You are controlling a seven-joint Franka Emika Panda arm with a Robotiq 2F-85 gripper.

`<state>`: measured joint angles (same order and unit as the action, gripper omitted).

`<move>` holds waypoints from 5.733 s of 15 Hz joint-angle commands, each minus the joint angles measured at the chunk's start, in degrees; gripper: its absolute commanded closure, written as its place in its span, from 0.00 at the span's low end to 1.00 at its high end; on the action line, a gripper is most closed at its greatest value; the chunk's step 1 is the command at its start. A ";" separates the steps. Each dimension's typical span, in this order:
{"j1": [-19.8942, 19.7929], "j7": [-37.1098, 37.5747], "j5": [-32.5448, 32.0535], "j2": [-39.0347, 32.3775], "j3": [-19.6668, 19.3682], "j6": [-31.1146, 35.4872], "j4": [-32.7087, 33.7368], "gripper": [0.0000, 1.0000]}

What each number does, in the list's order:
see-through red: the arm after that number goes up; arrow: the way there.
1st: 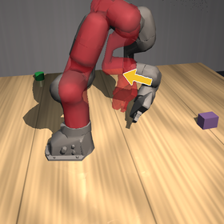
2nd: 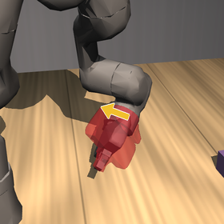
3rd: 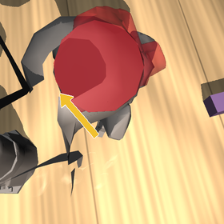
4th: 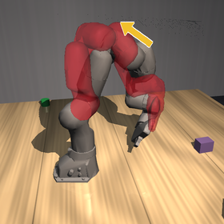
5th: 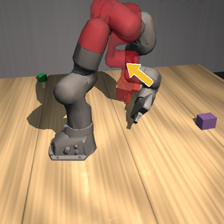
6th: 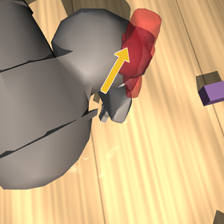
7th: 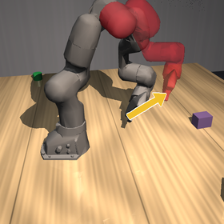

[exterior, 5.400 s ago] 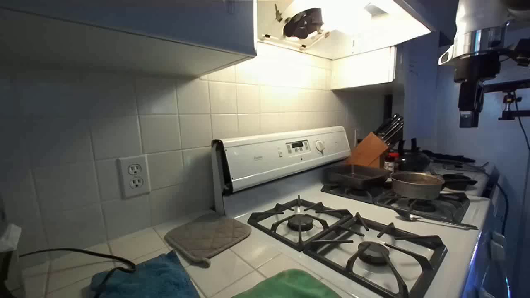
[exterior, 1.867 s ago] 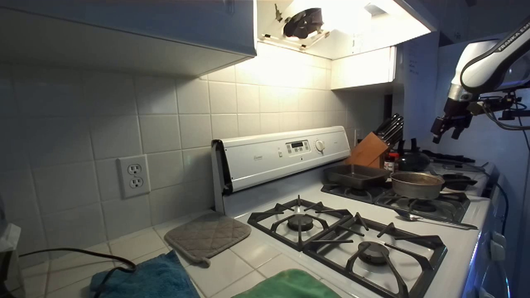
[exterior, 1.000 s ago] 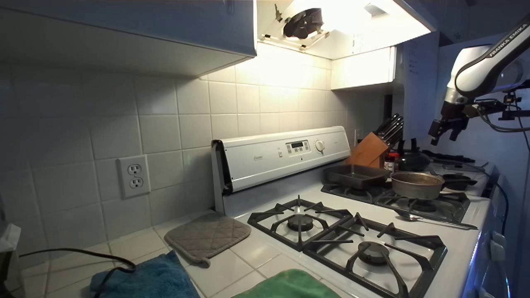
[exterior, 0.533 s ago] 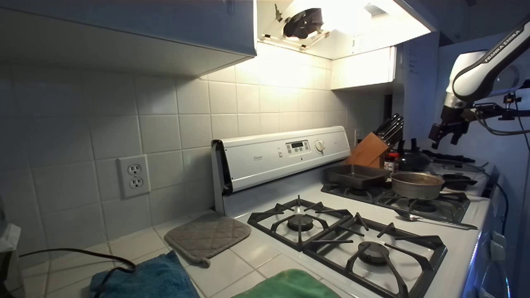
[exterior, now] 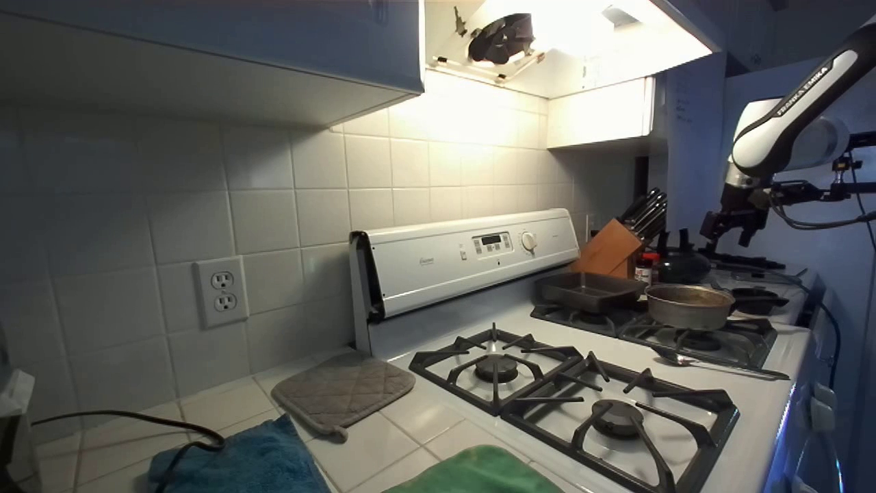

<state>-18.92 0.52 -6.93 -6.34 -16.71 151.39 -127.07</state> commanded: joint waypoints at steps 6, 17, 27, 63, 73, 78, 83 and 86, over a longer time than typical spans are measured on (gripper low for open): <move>-0.92 -5.01 7.55 -7.42 0.76 1.08 6.85 0.00; -3.99 -9.21 12.70 -15.08 2.69 7.66 11.60 0.00; -4.63 -6.85 11.98 -21.83 3.82 17.61 13.11 0.00; -1.99 1.47 11.63 -28.50 2.66 19.96 18.30 0.32; -1.70 2.35 11.64 -27.87 2.33 19.10 17.48 0.54; -1.06 3.65 11.71 -27.53 1.62 17.69 17.27 0.89; -0.17 5.40 11.65 -27.07 0.29 17.00 17.21 0.94; -0.04 5.59 11.70 -25.40 0.17 17.03 16.26 0.94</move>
<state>-19.87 5.15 4.30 -34.16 -15.79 169.68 -109.32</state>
